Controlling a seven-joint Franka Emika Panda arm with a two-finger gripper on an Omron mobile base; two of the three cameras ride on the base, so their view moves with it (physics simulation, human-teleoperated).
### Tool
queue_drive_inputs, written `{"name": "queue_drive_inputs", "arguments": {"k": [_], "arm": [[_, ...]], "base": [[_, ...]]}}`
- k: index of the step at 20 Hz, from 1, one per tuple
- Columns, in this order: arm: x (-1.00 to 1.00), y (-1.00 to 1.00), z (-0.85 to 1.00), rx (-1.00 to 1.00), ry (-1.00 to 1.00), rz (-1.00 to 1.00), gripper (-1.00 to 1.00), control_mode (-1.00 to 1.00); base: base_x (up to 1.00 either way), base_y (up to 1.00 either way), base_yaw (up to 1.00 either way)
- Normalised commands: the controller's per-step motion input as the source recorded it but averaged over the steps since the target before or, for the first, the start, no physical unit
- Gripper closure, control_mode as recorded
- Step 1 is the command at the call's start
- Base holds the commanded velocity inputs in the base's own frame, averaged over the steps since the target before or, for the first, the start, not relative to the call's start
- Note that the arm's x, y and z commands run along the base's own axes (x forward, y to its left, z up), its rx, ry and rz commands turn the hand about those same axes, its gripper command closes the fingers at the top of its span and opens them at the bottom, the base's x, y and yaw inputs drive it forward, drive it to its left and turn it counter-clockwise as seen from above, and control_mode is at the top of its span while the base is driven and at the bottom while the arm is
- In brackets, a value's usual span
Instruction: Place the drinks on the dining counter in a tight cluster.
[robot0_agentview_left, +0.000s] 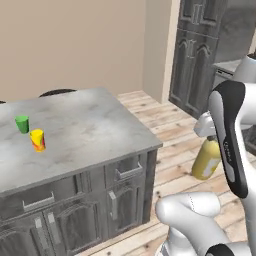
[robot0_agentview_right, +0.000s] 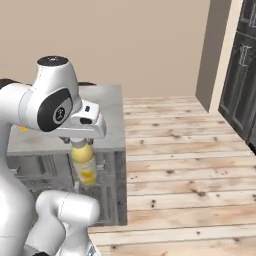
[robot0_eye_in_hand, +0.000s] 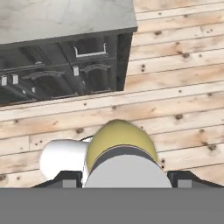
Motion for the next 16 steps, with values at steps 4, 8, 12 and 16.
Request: {"name": "queue_drive_inputs", "arguments": {"k": [4, 8, 12, 16], "arm": [[0.0, 0.0, 0.0, 0.0, 0.0, 0.0, 1.0, 1.0], [0.0, 0.0, 0.0, 0.0, 0.0, 0.0, 1.0, 1.0], [0.0, 0.0, 0.0, 0.0, 0.0, 0.0, 1.0, 1.0], [0.0, 0.0, 0.0, 0.0, 0.0, 0.0, 1.0, 1.0]], "base": [[0.56, -0.7, 0.3], [0.63, -1.0, 0.01], [0.57, -0.98, 0.13], [0.92, -0.84, 0.57]]}}
